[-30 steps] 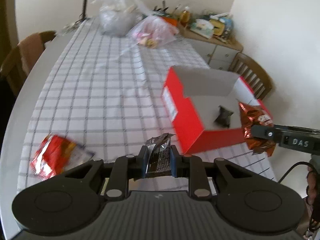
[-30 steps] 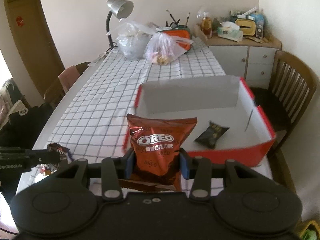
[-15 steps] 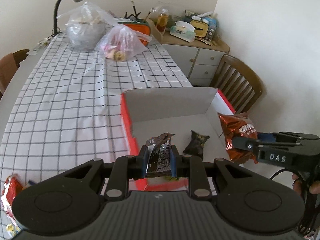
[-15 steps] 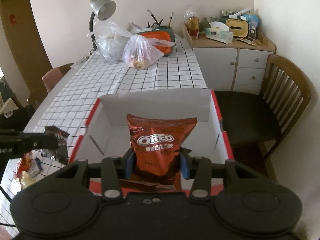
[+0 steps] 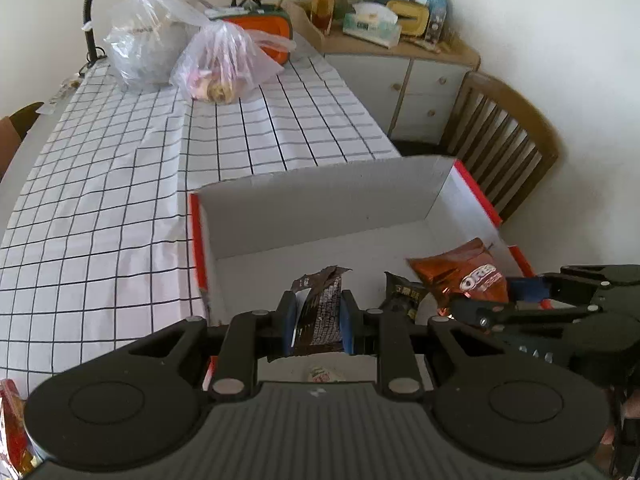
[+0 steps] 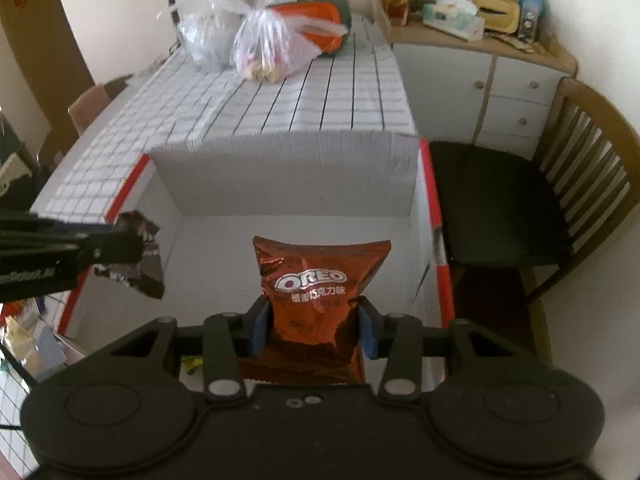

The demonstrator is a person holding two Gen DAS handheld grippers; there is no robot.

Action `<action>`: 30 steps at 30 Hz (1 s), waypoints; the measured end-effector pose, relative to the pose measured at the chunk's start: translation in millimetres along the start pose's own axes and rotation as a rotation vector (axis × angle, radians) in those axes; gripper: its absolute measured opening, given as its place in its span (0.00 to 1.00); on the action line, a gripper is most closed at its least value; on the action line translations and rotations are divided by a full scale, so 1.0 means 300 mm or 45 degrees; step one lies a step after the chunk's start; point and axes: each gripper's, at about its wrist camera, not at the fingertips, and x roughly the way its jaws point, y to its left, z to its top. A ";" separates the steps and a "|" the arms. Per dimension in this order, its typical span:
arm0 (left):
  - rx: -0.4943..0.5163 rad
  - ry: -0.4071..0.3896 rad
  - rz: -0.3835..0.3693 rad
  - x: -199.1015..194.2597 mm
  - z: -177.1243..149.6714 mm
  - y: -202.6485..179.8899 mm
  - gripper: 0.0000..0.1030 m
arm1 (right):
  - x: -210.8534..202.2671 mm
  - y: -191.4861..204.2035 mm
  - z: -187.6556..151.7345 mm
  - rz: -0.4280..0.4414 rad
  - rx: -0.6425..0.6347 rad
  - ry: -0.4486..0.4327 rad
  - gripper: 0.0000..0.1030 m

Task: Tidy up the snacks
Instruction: 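Carry the Oreo bag and brown snack over the red box with both tools, then open both tools to drop the Oreo bag and brown snack into the box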

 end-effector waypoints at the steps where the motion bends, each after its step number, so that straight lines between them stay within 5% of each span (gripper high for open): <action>1: 0.009 0.010 0.013 0.016 0.004 -0.010 0.21 | 0.013 -0.004 0.002 0.000 -0.004 0.007 0.41; 16: 0.052 0.224 0.113 0.215 -0.018 -0.076 0.22 | 0.105 -0.016 -0.009 0.032 -0.080 0.086 0.43; 30: 0.011 0.203 0.112 0.178 -0.024 -0.078 0.27 | 0.075 -0.031 -0.015 0.086 -0.088 0.047 0.49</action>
